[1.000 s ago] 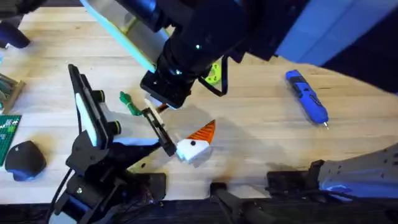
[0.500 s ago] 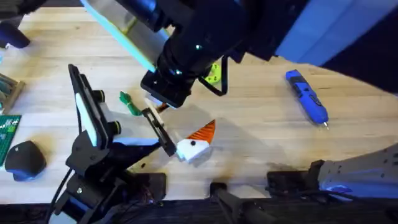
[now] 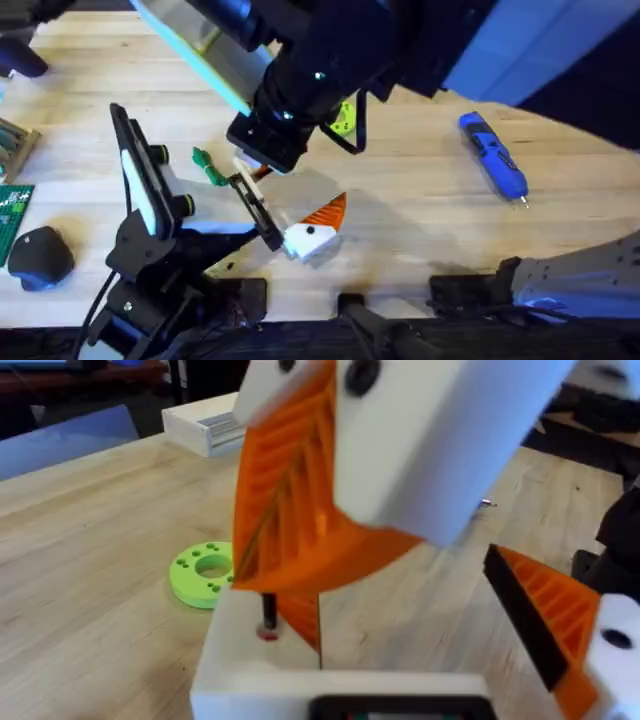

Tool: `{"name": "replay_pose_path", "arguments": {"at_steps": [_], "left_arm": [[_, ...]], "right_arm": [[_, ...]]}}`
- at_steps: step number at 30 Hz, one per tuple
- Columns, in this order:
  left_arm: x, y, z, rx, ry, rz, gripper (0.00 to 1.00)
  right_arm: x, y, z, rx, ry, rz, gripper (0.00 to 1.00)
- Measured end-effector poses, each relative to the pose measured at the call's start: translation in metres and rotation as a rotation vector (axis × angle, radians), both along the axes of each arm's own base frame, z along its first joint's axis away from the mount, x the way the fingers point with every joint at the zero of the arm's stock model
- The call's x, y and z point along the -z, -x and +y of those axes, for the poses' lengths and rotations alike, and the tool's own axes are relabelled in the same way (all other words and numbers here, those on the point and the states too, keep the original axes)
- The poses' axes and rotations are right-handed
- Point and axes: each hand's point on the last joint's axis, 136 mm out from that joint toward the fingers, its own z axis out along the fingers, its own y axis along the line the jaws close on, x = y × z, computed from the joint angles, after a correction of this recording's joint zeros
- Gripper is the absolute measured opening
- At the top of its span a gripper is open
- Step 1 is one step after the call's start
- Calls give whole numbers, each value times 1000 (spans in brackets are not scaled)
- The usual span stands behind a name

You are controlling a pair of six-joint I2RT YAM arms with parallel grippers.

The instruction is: Pick up the gripper from the table and insert it into the empty holder that is missing its gripper. Then pick up a screw, insert it into the mounting hole, and use the screwdriver to tighten it. Finally, clean up the table by picking up the vegetable and placing it into the bucket.

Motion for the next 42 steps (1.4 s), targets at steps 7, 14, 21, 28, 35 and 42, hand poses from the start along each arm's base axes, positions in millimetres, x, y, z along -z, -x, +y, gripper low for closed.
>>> {"name": "replay_pose_path", "arguments": {"at_steps": [7,14,21,28,35,42], "left_arm": [[0,0,0,0,0,0,985],[0,0,0,0,0,0,985],[0,0,0,0,0,0,985],[0,0,0,0,0,0,985],[0,0,0,0,0,0,985],[0,0,0,0,0,0,985]], "right_arm": [[-1,-1,2,3,-10,-4,4],[-2,-1,3,2,-14,0,4],[-1,2,2,-1,-13,12,4],[-3,0,5,-1,-28,4,4],[-3,0,6,-1,-29,4,4],[-2,0,4,0,-21,6,4]]}}
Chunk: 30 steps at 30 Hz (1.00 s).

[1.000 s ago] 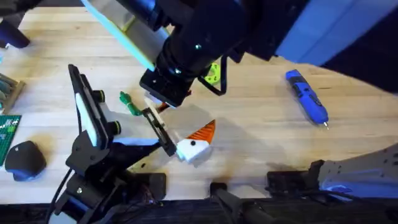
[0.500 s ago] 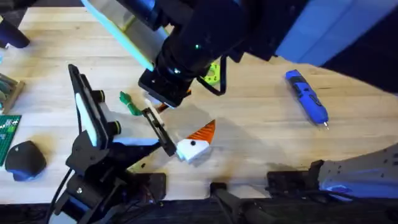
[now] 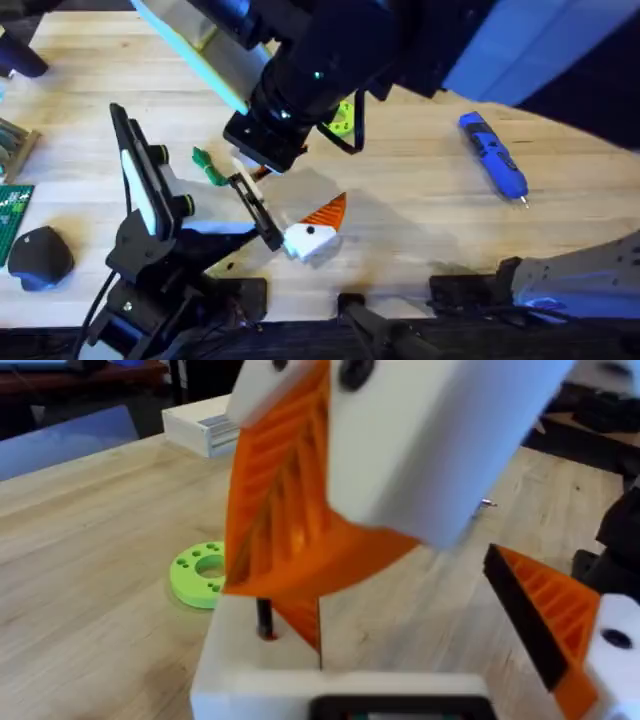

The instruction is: Pick up the gripper from the table and insert it into the empty holder that is missing its gripper. Then pick up a screw, insert it into the mounting hole, and use the screwdriver to tighten it. Finally, clean up the table by picking up the vegetable and placing it into the bucket.

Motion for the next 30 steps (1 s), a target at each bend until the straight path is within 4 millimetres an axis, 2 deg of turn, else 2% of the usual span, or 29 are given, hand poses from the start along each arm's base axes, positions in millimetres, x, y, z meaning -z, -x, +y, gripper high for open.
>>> {"name": "replay_pose_path", "arguments": {"at_steps": [11,20,30], "left_arm": [[0,0,0,0,0,0,985],[0,0,0,0,0,0,985],[0,0,0,0,0,0,985]], "right_arm": [[3,0,-2,2,12,3,4],[14,0,-2,2,38,19,4],[14,0,-2,2,38,19,4]]}}
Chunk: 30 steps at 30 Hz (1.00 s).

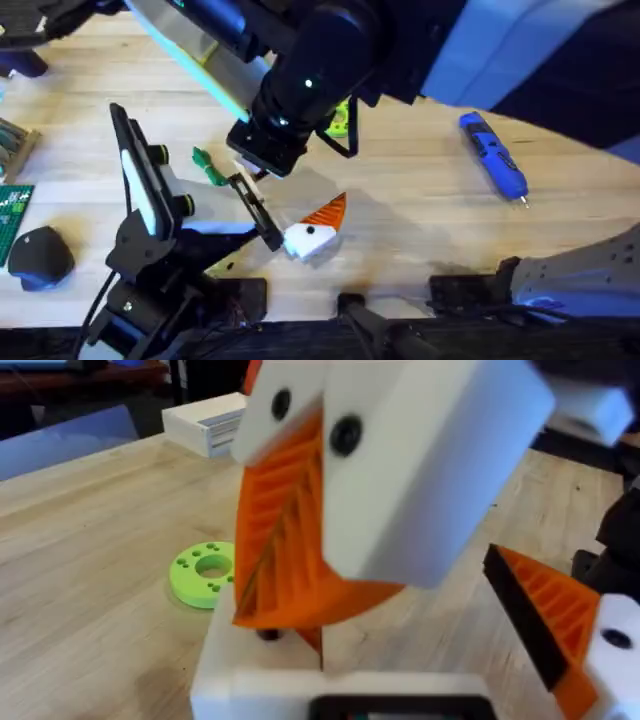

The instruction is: Pick up the gripper from the table and insert it into the empty holder that is missing its gripper. Then pick up a screw, insert it into the mounting hole, and use the screwdriver to tighten it. Finally, clean up the table by picking up the vegetable and placing it into the bucket.

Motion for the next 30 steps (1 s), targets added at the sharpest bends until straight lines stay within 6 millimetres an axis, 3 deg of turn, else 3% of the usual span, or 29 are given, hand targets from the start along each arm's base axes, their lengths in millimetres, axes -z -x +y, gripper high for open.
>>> {"name": "replay_pose_path", "arguments": {"at_steps": [2,4,9,10,15,23,30], "left_arm": [[0,0,0,0,0,0,985],[0,0,0,0,0,0,985],[0,0,0,-2,0,1,985],[0,0,0,-1,0,1,985],[0,0,0,0,0,0,985],[0,0,0,0,0,0,985],[0,-1,1,-6,0,0,966]], "right_arm": [[0,0,0,0,0,0,8],[0,0,0,7,-1,3,129],[-1,-11,-6,51,8,-24,862],[-2,-15,-9,69,8,-27,957],[-6,-17,-16,122,-20,34,992],[-24,-17,-53,210,-41,109,993],[-22,4,-74,257,-95,130,993]]}}
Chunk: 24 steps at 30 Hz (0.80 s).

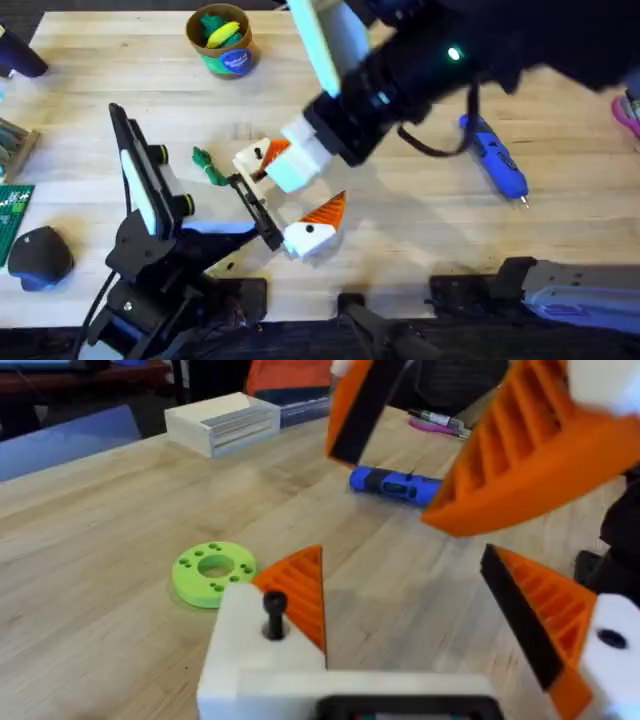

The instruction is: Pick up the gripper from the table and insert it into the empty holder that is missing its gripper. Then pick up a screw, insert it into the mounting hole, and use the screwdriver to tighten it. Finally, clean up the table by picking up the vegetable and placing it into the bucket.

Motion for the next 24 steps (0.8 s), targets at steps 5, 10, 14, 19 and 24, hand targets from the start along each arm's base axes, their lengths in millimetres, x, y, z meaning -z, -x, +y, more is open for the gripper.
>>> {"name": "replay_pose_path", "arguments": {"at_steps": [5,10,14,19,24], "left_arm": [[0,0,0,-2,0,-1,936],[0,-1,1,-6,-3,-4,590],[0,-2,1,-12,-4,-6,156],[0,-2,1,-14,-5,-7,5],[0,-2,1,-14,-5,-7,5]], "right_arm": [[11,24,-27,41,-26,30,993],[-10,47,-49,43,-125,-4,993],[-24,59,-64,65,-186,-30,993],[-13,66,-76,100,-169,4,993],[-4,68,-78,115,-151,27,993]]}}
